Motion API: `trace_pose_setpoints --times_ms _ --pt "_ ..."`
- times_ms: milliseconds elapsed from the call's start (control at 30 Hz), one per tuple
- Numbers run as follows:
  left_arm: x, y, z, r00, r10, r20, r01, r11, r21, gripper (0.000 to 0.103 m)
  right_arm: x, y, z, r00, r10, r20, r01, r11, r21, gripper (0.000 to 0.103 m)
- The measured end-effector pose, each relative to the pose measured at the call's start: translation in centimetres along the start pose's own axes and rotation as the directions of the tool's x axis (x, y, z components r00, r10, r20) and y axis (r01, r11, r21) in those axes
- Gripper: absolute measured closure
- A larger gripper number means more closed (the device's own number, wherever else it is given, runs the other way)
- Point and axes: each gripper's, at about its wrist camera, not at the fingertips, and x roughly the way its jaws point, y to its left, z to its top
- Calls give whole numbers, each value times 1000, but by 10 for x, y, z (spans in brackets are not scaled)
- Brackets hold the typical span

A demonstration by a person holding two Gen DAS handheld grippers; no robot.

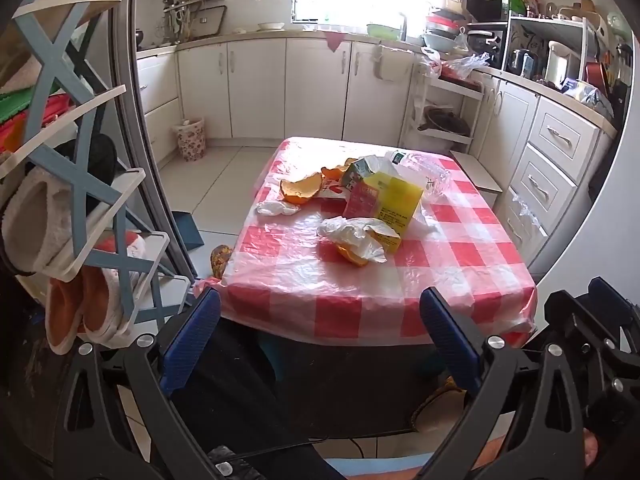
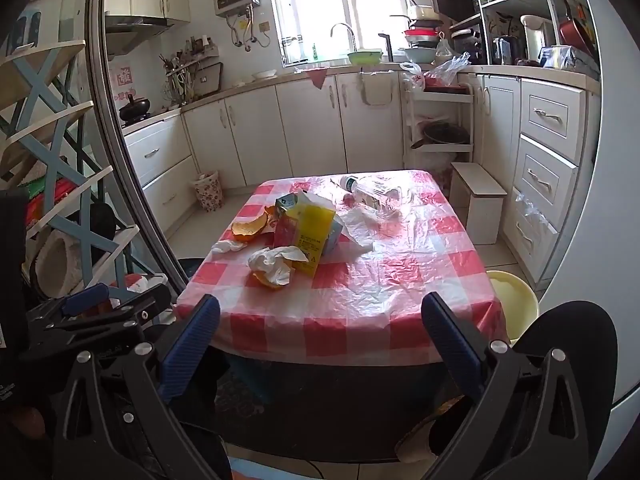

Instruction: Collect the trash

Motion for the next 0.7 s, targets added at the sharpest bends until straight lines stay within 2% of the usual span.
trace_pose_setpoints --times_ms 400,700 --pt "1 1 -3 1000 2 -12 -2 1000 -5 7 -8 -5 0 1000 2 -4 -2 1000 -1 6" --pt "1 1 -3 1000 2 -11 -3 1000 -5 7 2 1 -4 1000 0 -3 0 1000 -7 6"
